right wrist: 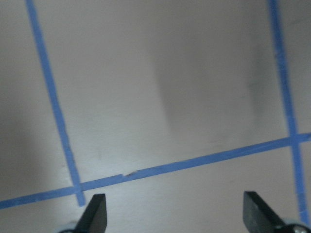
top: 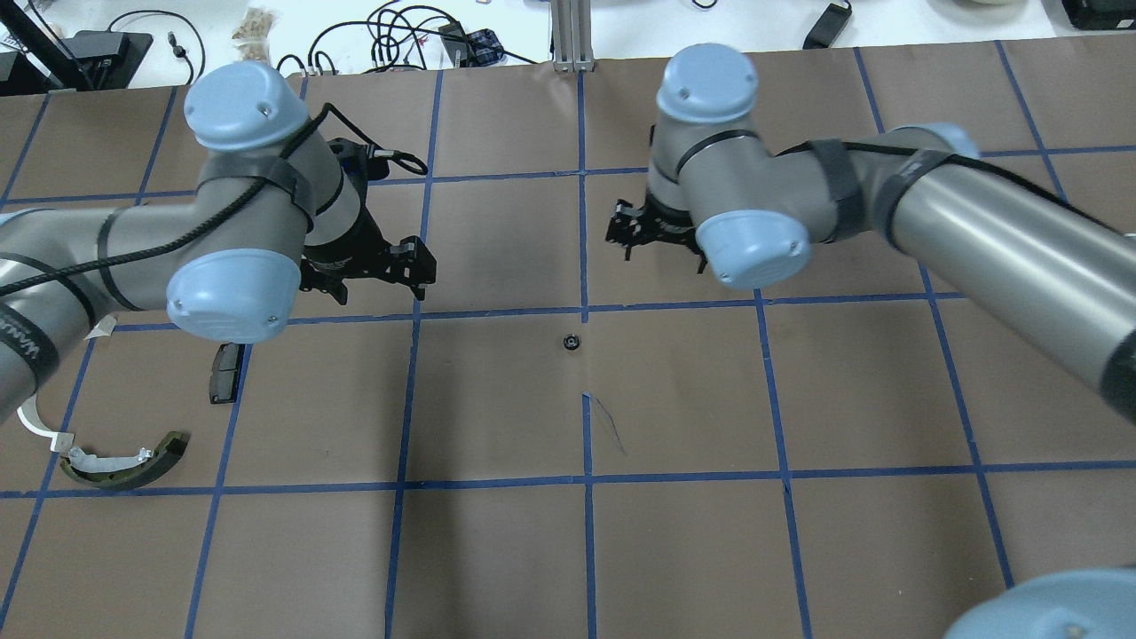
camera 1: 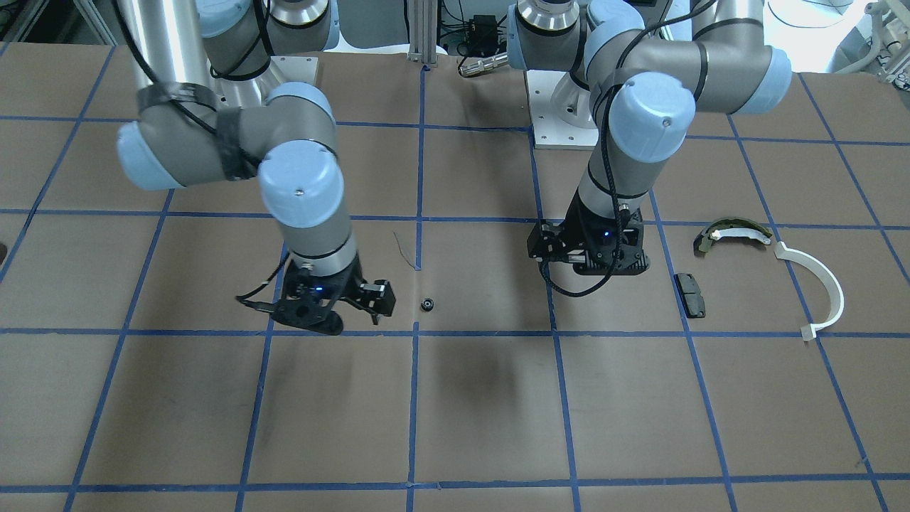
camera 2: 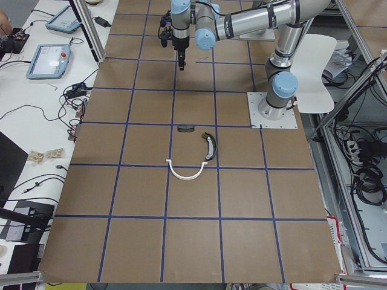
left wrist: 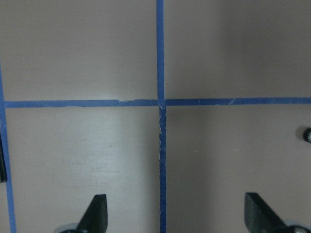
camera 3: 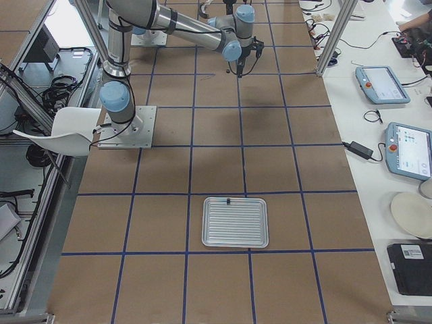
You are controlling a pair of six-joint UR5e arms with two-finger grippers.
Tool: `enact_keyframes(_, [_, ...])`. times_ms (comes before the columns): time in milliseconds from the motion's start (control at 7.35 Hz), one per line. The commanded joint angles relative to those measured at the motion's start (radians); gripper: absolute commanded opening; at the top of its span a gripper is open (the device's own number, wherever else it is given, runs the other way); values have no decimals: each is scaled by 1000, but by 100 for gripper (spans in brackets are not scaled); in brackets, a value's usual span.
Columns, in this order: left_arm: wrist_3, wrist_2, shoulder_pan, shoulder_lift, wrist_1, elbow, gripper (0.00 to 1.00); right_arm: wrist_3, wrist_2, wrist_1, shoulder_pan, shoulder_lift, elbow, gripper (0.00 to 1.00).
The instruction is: Place bearing gear from tray to pile
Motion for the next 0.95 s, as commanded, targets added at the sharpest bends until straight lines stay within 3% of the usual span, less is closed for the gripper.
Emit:
enact_keyframes(0, [-130, -6, -106, -91, 104, -2, 100, -295, -3, 128, -262, -105, 1, 100])
enact_keyframes(136, [-266, -9, -201, -140, 105, 22, 99, -459, -2, 167, -386, -120, 1, 100])
enact_keyframes(408, [-347, -6, -329, -233, 133, 44, 99, -810, -6, 170, -580, -117, 3, 100])
enact_keyframes(817, [-371, 6, -376, -345, 286, 52, 98, -1095, -6, 158, -764, -100, -7, 100])
